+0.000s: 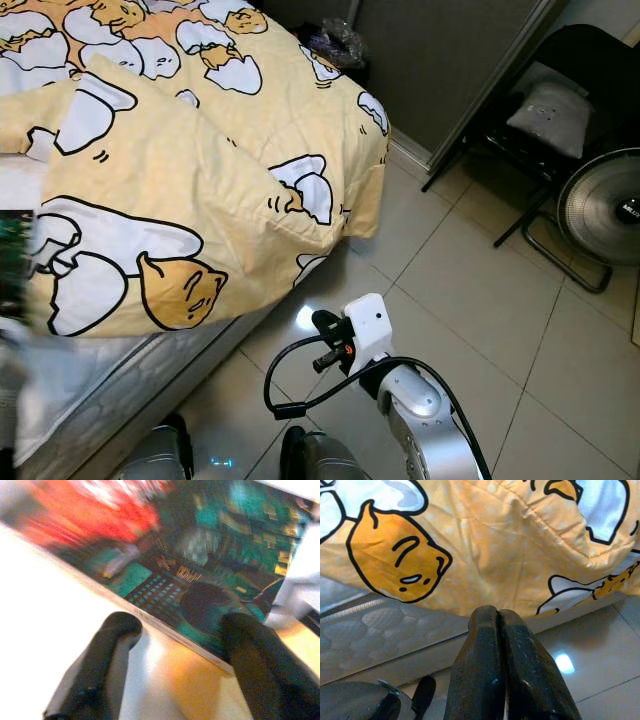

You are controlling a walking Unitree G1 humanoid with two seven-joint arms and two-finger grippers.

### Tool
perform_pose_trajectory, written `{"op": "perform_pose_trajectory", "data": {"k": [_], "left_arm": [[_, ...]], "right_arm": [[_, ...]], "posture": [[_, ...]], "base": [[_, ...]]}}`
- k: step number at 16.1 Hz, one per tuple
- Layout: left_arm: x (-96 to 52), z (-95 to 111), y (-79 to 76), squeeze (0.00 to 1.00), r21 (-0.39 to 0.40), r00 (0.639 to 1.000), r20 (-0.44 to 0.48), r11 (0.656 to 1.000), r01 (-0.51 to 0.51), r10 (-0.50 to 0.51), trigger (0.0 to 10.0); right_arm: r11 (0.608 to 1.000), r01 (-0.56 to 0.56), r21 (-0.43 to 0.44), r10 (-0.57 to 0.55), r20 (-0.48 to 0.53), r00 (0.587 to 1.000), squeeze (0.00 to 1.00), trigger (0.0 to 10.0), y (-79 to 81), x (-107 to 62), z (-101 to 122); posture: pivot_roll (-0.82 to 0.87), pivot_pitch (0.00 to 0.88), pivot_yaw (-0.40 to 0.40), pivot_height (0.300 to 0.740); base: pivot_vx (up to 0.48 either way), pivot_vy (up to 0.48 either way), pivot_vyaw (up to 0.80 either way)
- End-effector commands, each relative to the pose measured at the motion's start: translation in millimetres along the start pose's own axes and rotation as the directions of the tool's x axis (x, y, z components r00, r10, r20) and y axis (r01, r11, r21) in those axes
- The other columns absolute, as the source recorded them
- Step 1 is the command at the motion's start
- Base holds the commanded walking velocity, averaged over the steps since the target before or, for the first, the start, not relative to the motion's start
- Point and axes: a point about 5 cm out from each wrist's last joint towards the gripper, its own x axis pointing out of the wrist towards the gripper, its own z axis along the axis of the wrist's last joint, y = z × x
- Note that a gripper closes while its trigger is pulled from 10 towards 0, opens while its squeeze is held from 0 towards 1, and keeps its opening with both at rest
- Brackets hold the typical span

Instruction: Clean up the room

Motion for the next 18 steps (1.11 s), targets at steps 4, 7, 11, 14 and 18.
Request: {"op": "perform_pose_trajectory", "data": {"k": [4,7,11,14,18], "left_arm": [[6.0,1.2,11.1,0.00,0.054,0.998,0.039,0.997,-0.058,0.056,0.0],[11.6,5.7,6.3,0.00,-0.113,1.000,0.014,0.993,-0.017,0.019,0.0],[0.7,22.0,-36.1,0.00,-0.236,0.984,0.075,0.955,0.177,-0.163,10.0],[-30.7,46.4,-70.8,0.00,-0.038,0.911,0.257,0.939,0.343,-0.322,10.0],[-40.8,35.8,-92.3,0.00,0.101,0.893,0.252,0.928,0.358,-0.372,10.0]], "right_arm": [[1.000,0.006,-0.002,-0.006,0.008,1.000,0.00,10.0,-1.6,4.8,0.4],[1.000,-0.002,-0.004,0.002,0.019,1.000,0.00,10.0,-1.3,12.2,2.4],[0.999,0.030,-0.031,-0.027,0.081,0.996,0.00,10.0,-8.3,24.3,18.5],[0.995,0.089,-0.051,-0.079,0.175,0.981,0.11,10.0,-25.5,41.1,45.3],[0.988,0.143,-0.056,-0.125,0.239,0.963,0.22,10.0,-41.0,55.9,67.8]], "posture": [[0.04,0.194,-0.169,0.740],[0.06,0.169,-0.168,0.740],[0.08,0.117,-0.162,0.740],[0.11,0.050,-0.155,0.740],[0.12,0.000,-0.162,0.740]], "base": [[0.000,0.000,0.00],[0.000,0.000,0.00],[0.000,0.000,0.00],[0.000,0.000,0.19],[0.000,0.000,0.45]]}}
